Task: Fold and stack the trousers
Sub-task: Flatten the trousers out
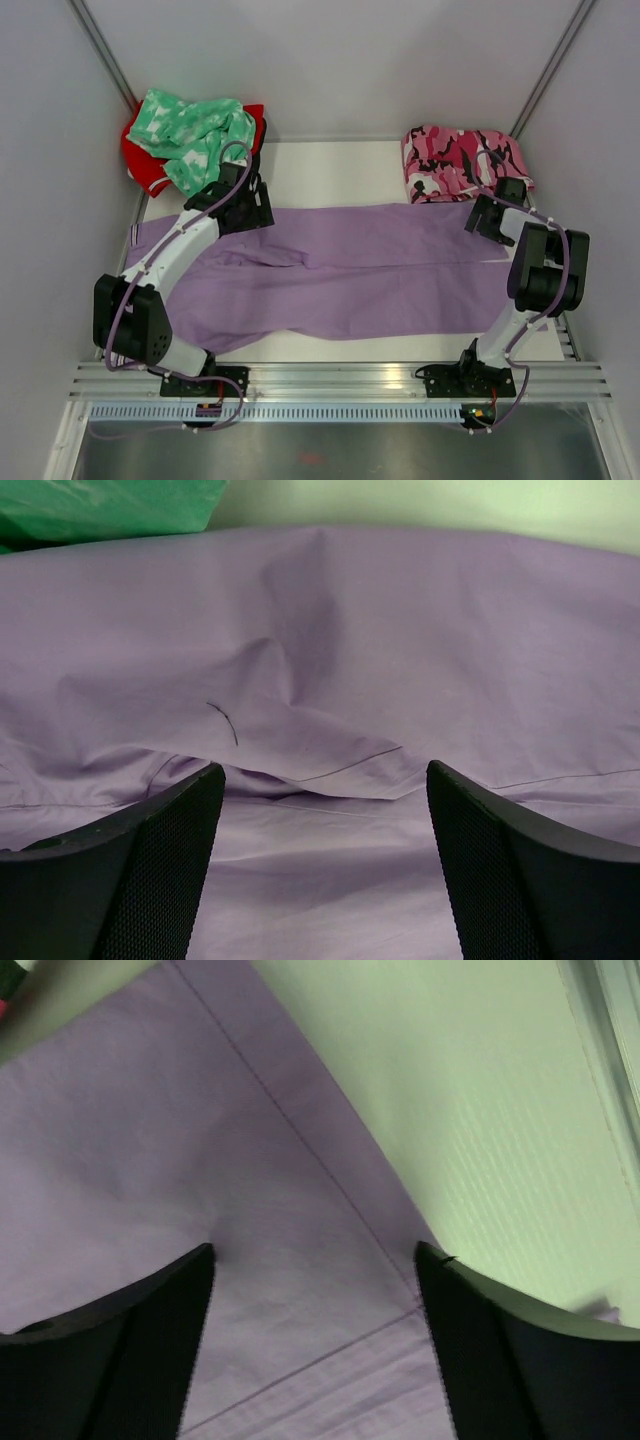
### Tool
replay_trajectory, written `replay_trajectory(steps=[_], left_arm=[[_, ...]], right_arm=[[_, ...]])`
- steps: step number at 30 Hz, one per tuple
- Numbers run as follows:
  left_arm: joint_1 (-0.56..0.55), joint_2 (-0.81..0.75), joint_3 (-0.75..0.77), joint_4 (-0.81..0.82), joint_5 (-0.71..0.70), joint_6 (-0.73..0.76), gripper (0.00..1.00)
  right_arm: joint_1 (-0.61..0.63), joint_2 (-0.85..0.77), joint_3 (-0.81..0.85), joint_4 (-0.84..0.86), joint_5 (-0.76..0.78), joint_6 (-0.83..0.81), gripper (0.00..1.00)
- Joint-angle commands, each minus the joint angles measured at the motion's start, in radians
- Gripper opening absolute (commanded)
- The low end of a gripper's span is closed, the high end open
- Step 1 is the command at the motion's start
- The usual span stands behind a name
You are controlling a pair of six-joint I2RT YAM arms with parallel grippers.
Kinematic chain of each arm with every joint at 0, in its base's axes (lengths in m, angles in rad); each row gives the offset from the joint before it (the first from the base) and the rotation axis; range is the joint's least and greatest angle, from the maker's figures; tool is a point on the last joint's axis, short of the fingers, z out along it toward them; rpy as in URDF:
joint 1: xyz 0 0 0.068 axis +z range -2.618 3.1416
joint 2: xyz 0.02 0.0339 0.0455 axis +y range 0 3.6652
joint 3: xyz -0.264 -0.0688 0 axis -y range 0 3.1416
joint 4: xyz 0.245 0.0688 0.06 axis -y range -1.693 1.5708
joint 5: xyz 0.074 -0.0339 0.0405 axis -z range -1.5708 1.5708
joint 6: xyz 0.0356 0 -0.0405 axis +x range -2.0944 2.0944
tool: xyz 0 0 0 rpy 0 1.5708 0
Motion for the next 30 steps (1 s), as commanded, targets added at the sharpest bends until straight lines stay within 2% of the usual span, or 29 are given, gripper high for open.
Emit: replay_trajectory(steps=[1, 4, 8, 12, 13, 14, 24, 30], left_arm=[[-0.002, -0.024, -0.01, 0.031, 0.001, 0.072, 0.87], [-0.002, -0.041, -0.027, 0.035, 0.0, 0.086, 0.88], [-0.002, -0.053, -0.046, 0.038, -0.003, 0.104, 0.89], [-0.001, -0.059, -0.041, 0.026, -0.016, 0.114, 0.9], [-0.001, -0.061, -0.041, 0.025, -0.019, 0.115, 0.9], [-0.001, -0.063, -0.04, 0.025, -0.031, 0.114, 0.9], [0.031, -0.059, -0.046, -0.017, -0.091, 0.051, 0.93], [0.067, -0.061, -0.059, -0.034, -0.075, 0.038, 0.95]], right_arm=[[-0.008, 0.031, 0.031, 0.05, -0.012, -0.099, 0.84], [-0.008, 0.083, 0.049, 0.016, 0.018, -0.116, 0.71], [-0.011, 0.123, 0.08, -0.025, 0.042, -0.119, 0.6], [-0.028, 0.16, 0.1, -0.082, 0.086, -0.1, 0.12], [-0.037, 0.16, 0.092, -0.084, 0.096, -0.094, 0.04], [-0.05, 0.16, 0.085, -0.084, 0.1, -0.084, 0.0], [-0.283, 0.005, -0.03, -0.003, 0.096, 0.018, 0.0], [-0.313, 0.014, 0.016, 0.014, -0.007, -0.01, 0.0]])
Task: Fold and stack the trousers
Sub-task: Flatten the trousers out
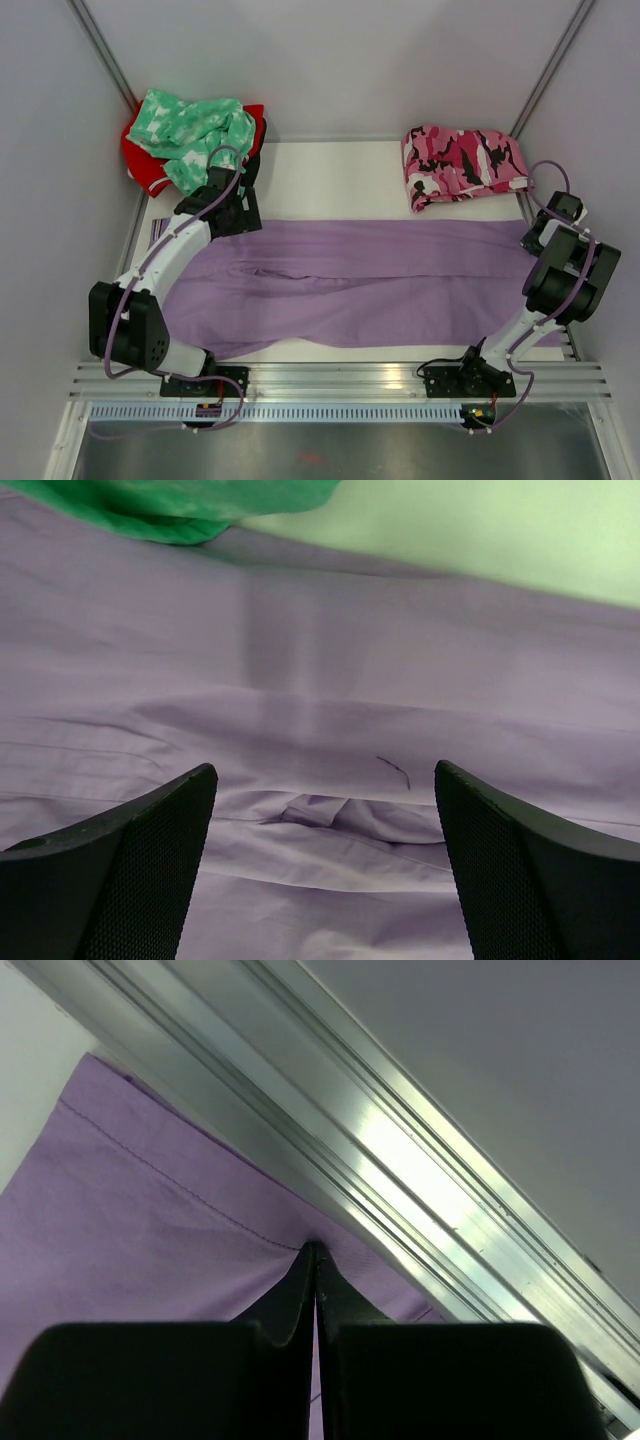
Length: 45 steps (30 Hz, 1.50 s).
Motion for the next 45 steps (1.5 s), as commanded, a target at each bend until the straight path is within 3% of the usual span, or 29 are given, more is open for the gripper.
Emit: replay_trajectory(steps=[1, 6, 10, 12, 13, 14, 17, 20, 21, 26, 27, 29, 30, 31, 37, 45], left_arm=[[0.013, -0.021, -0.011, -0.022, -0.03, -0.04, 0.95], [0.111, 0.018, -0.071, -0.046, 0.0, -0.132, 0.98], [0.312, -0.002, -0.146, -0.001, 0.112, -0.204, 0.97], [0.332, -0.017, -0.154, 0.007, 0.082, -0.201, 0.97], [0.351, -0.014, -0.151, 0.01, 0.05, -0.199, 0.97], [0.36, -0.007, -0.148, 0.008, 0.038, -0.204, 0.96], [0.412, 0.057, -0.128, 0.01, 0.025, -0.248, 0.92], [0.421, 0.146, -0.096, 0.047, 0.021, -0.256, 0.83], [0.423, 0.169, -0.071, 0.048, 0.013, -0.262, 0.71], [0.421, 0.291, -0.036, 0.082, 0.008, -0.253, 0.37], [0.421, 0.3, -0.031, 0.093, 0.014, -0.242, 0.26], [0.421, 0.32, -0.023, 0.114, 0.017, -0.236, 0.18], [0.423, 0.341, -0.014, 0.117, 0.017, -0.232, 0.07], [0.421, 0.355, -0.003, 0.117, 0.01, -0.232, 0.03], [0.421, 0.461, 0.096, 0.139, 0.004, -0.225, 0.02], [0.421, 0.513, 0.155, 0.177, 0.002, -0.203, 0.02]], right_arm=[[-0.006, 0.001, 0.026, -0.008, -0.091, -0.02, 0.0], [0.032, -0.007, 0.079, 0.021, -0.169, -0.069, 0.0], [0.055, 0.004, 0.143, 0.046, -0.161, -0.054, 0.0], [0.055, 0.024, 0.193, 0.011, -0.172, -0.04, 0.17], [0.057, 0.032, 0.216, -0.009, -0.182, -0.023, 0.32], [0.058, 0.03, 0.246, -0.033, -0.19, -0.019, 0.55], [0.095, -0.04, 0.237, -0.04, -0.227, -0.032, 0.85], [0.185, -0.149, 0.195, -0.023, -0.244, -0.045, 0.98], [0.202, -0.174, 0.182, -0.017, -0.25, -0.037, 0.98], [0.259, -0.278, 0.099, -0.008, -0.314, 0.052, 0.98], [0.261, -0.29, 0.084, -0.005, -0.331, 0.056, 0.98], [0.273, -0.327, 0.035, -0.002, -0.343, 0.078, 0.98], [0.278, -0.355, -0.006, 0.002, -0.363, 0.095, 0.98], [0.285, -0.37, -0.028, 0.009, -0.385, 0.102, 0.98], [0.388, -0.389, -0.152, 0.018, -0.39, 0.133, 0.98], [0.557, -0.347, -0.145, -0.005, -0.327, 0.15, 0.98]])
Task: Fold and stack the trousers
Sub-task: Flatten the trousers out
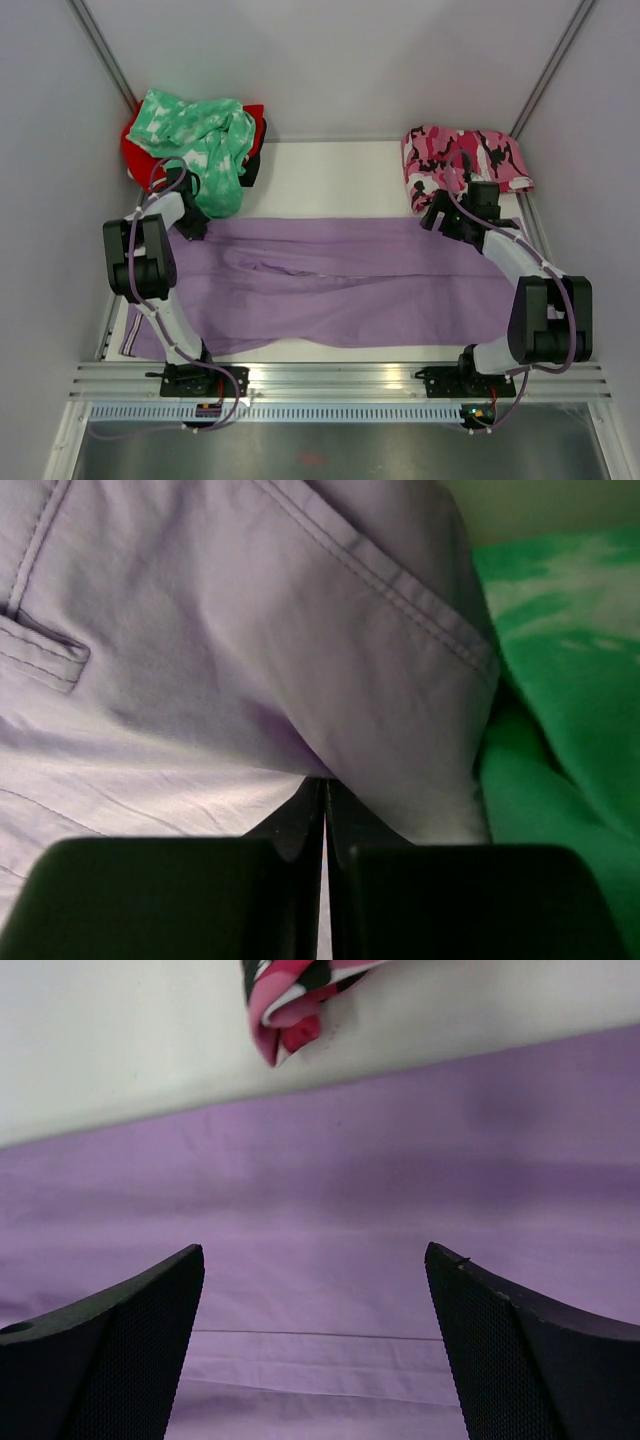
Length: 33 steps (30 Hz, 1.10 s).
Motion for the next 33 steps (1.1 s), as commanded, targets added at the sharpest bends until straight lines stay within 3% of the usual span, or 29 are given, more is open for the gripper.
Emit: replay_trajectory(steps=[1, 3, 5, 6, 8, 13, 16, 18, 21, 25, 27, 33], left_arm=[[0.001, 0.024, 0.025, 0.087, -0.016, 0.03, 0.02], [-0.004, -0.021, 0.004, 0.076, 0.016, 0.039, 0.04], [-0.011, -0.144, -0.049, 0.057, 0.026, 0.052, 0.13], [-0.01, -0.199, -0.071, 0.056, 0.051, 0.058, 0.36], [-0.01, -0.364, -0.117, 0.019, 0.078, 0.084, 0.72], [-0.01, -0.631, -0.127, -0.122, 0.072, 0.096, 0.98], [-0.004, -0.751, -0.127, -0.223, 0.044, 0.027, 1.0], [-0.002, -0.8, -0.151, -0.264, 0.039, -0.02, 1.0], [-0.001, -0.886, -0.231, -0.266, 0.041, -0.062, 1.0], [-0.001, -0.934, -0.291, -0.272, 0.101, -0.082, 1.0], [-0.001, -0.928, -0.298, -0.289, 0.107, -0.092, 1.0], [-0.001, -0.876, -0.305, -0.311, 0.107, -0.037, 1.0]], right_arm=[[0.065, 0.009, 0.029, -0.001, 0.033, 0.023, 0.98], [0.067, 0.004, 0.05, -0.024, 0.059, 0.03, 0.98], [0.066, -0.005, 0.065, -0.058, 0.111, 0.036, 0.98], [0.067, -0.019, 0.084, -0.068, 0.122, 0.039, 0.98], [0.063, -0.034, 0.108, -0.117, 0.154, 0.071, 0.98], [0.047, -0.091, 0.168, -0.269, 0.244, 0.186, 0.98], [-0.057, -0.178, 0.125, -0.323, 0.281, 0.287, 0.98], [-0.155, -0.268, 0.07, -0.363, 0.386, 0.35, 0.98], [-0.331, -0.412, -0.023, -0.449, 0.511, 0.499, 0.98], [-0.535, -0.487, -0.074, -0.537, 0.565, 0.536, 0.98], [-0.574, -0.459, -0.097, -0.631, 0.617, 0.583, 0.98], [-0.634, -0.525, -0.249, -0.686, 0.649, 0.671, 0.98]])
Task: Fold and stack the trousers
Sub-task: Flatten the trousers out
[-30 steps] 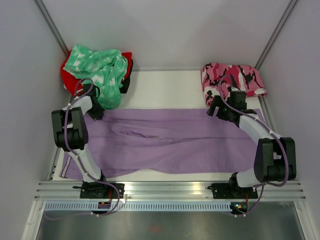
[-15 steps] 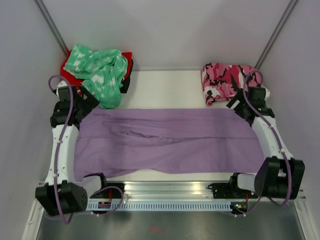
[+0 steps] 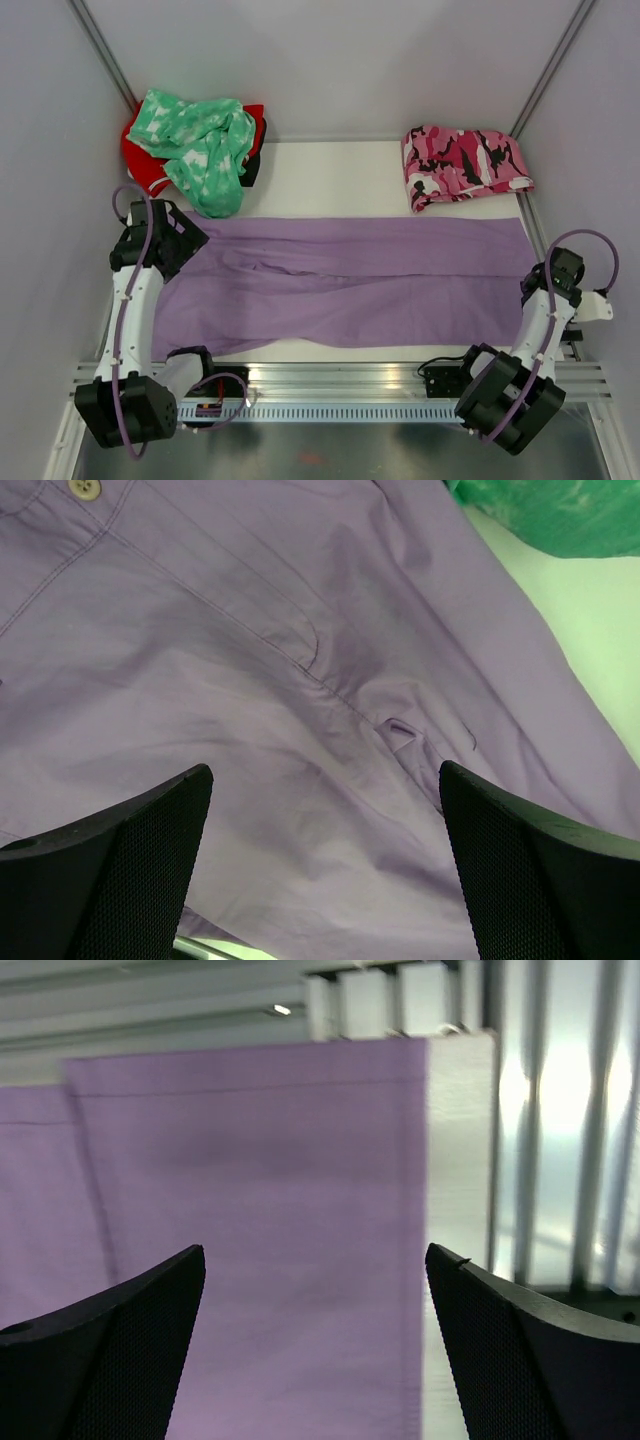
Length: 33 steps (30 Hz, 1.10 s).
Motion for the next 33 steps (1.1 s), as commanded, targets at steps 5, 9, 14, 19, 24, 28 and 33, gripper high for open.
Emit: replay_trajectory(steps=[5, 9, 14, 19, 24, 28, 33], left_arm=[[0.004, 0.024, -0.013, -0.011, 0.044, 0.006, 1.0], [0.004, 0.014, -0.038, -0.003, 0.053, -0.001, 1.0], [0.004, -0.011, -0.055, -0.009, 0.023, -0.027, 1.0], [0.004, -0.02, -0.076, -0.002, 0.01, -0.046, 1.0], [0.004, -0.025, -0.09, -0.006, 0.003, -0.061, 1.0], [0.005, -0.04, -0.093, -0.023, -0.017, -0.078, 1.0], [0.019, -0.055, -0.102, -0.054, -0.022, -0.165, 1.0]], right_arm=[[-0.009, -0.022, -0.094, -0.067, 0.043, 0.146, 0.93], [-0.01, -0.014, -0.156, 0.025, 0.05, 0.198, 0.91], [-0.024, 0.007, -0.165, 0.039, 0.116, 0.194, 0.9], [-0.058, 0.088, -0.188, 0.053, 0.102, 0.203, 0.91], [-0.076, 0.113, -0.217, 0.091, 0.051, 0.249, 0.86], [-0.081, 0.119, -0.209, 0.13, 0.097, 0.197, 0.6], [-0.082, 0.147, -0.216, 0.163, 0.087, 0.159, 0.15]])
